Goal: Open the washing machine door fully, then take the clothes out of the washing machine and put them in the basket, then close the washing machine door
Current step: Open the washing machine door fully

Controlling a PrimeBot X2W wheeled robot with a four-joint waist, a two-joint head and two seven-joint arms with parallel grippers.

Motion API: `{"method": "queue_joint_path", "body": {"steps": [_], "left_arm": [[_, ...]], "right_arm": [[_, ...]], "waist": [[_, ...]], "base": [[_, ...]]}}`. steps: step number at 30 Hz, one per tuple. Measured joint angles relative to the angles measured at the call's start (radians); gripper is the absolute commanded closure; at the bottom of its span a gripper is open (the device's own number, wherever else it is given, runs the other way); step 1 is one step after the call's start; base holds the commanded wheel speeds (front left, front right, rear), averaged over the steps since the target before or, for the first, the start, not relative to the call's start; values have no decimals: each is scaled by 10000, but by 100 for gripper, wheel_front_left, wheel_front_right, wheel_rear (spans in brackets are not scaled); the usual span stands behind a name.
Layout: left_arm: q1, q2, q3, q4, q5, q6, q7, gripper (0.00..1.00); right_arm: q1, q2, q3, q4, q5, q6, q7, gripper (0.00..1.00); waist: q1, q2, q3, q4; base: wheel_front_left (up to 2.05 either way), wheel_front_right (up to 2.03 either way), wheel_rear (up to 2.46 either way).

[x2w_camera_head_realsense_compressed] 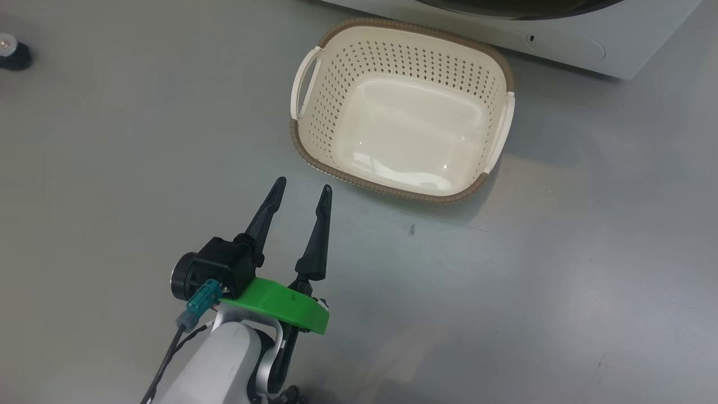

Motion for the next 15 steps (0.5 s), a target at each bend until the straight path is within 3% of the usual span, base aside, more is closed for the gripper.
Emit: {"method": "queue_joint_path", "body": {"steps": [15], "left_arm": [[2, 2, 115, 405, 232, 0, 0, 0]], "right_arm": [[536, 253, 77, 412, 157, 29, 403, 100]], "waist": [[0, 0, -479, -262]], "base": [[0, 0, 0]]}}
